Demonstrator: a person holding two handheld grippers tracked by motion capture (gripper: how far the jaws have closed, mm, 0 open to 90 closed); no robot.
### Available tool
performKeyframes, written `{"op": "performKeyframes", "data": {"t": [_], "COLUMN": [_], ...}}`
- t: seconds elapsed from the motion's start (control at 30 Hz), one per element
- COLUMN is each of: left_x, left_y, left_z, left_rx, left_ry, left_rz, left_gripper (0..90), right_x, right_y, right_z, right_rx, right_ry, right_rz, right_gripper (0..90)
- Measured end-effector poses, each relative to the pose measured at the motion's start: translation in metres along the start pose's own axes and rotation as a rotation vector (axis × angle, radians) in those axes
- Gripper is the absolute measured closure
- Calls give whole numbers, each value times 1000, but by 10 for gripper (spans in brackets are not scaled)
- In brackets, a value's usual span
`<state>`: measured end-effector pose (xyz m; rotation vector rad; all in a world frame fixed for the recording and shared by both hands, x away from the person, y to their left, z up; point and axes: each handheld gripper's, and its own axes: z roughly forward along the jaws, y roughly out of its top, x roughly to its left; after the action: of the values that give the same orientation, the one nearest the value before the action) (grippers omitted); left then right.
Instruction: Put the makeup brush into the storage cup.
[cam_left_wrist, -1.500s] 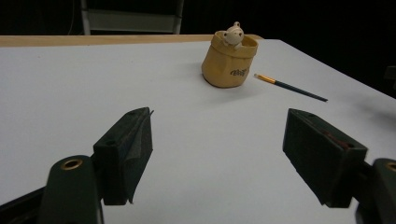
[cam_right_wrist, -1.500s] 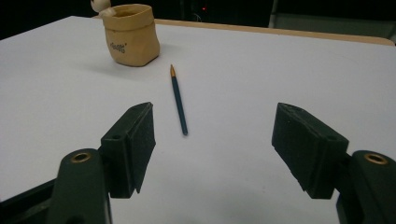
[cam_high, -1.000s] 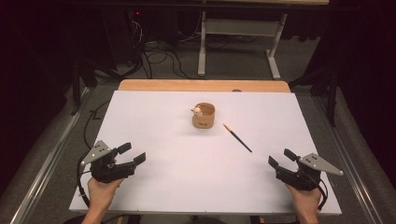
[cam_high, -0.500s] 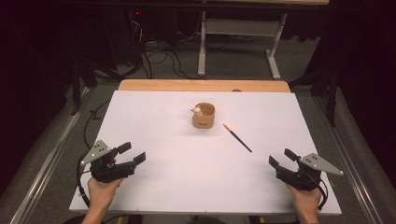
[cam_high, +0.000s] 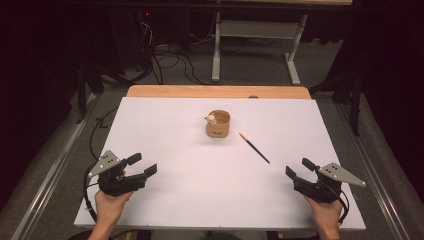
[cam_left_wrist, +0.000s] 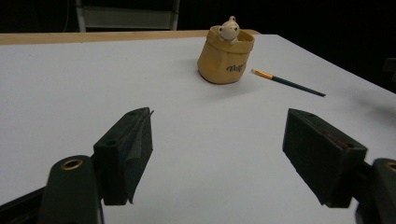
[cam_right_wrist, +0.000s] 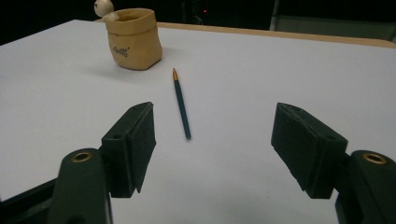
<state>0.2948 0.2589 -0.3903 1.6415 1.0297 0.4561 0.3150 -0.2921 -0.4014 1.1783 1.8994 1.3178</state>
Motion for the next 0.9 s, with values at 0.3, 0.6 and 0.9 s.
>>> {"op": "performKeyframes", "data": {"t": [0.3, 0.6, 0.9], "left_x": [0, 1, 1], "left_y": [0, 0, -1], "left_z": [0, -2, -3], "left_rx": [-3, -13, -10], "left_ry": [2, 5, 4], "left_rz": [-4, -12, -14], "left_gripper": [246, 245, 244], "right_x": [6, 8, 9], "right_y": [4, 7, 9], "right_z": [4, 8, 10], "right_rx": [1, 1, 4], "right_ry": [26, 36, 42], "right_rz": [-14, -22, -21], "right_gripper": [322, 320, 319]}}
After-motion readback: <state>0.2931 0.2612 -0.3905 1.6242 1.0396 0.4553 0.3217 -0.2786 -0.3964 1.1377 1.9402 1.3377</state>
